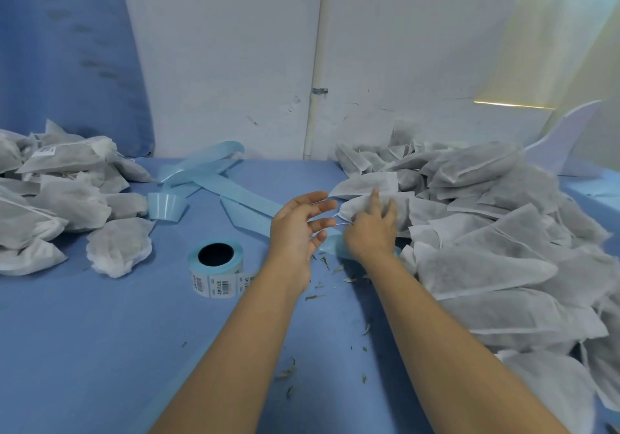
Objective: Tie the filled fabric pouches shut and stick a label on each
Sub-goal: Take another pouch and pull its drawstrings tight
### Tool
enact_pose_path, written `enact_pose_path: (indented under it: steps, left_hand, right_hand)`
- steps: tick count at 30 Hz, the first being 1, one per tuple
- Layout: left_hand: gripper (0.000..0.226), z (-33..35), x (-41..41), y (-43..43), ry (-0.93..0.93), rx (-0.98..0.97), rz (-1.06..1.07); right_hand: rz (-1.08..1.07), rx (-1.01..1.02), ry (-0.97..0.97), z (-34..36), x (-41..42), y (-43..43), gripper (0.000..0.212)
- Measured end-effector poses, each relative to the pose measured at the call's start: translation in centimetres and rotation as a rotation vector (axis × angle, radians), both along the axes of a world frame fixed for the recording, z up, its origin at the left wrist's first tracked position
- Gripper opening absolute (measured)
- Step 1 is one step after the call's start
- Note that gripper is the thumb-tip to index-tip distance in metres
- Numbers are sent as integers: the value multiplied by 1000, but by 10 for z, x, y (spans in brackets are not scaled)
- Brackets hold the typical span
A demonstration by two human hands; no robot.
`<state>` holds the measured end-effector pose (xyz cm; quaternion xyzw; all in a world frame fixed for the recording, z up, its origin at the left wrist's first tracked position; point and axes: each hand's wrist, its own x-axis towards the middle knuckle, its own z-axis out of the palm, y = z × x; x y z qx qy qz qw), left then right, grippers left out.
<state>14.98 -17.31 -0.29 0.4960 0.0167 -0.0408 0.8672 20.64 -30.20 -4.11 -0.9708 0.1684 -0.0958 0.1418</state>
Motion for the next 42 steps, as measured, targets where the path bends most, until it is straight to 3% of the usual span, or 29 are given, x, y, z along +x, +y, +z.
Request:
enact_pose_path:
  steps: [5,12,16,18,21,24,30,36,39,42]
  left_hand:
    - [28,-1,5,-2,10,13,6]
    - [28,-2,2,2,1,53,38]
    - [27,0,-3,5,6,27,124]
    - [38,0,-9,7,1,44,160]
    - [49,0,-16,15,-29,70,180]
    - [37,-3,-24,25,-86,116,198]
    - [17,-22,-36,41,-84,290,308]
    - [22,-26,-42,44,-15,314,244]
    - [21,-27,-45,44,2,303,234]
    - [18,-26,-48,43,6,204,187]
  right_hand:
    - [-17,3,99,-10,1,-4,49]
    - [81,85,-132,-5,1,1,46]
    - [381,504,-334,7,-11,24,52]
    - [455,659,-380,12,-21,38,54]
    - [546,748,-447,12,-36,53,56]
    - [596,836,-494,6,-52,63,55]
    - [587,881,-521,-8,-74,73,49]
    - [376,810,-617,-15,-84,78,7]
    - [243,853,-647,-11,-89,82,23]
    - [249,1091,-440,0,-94,83,36]
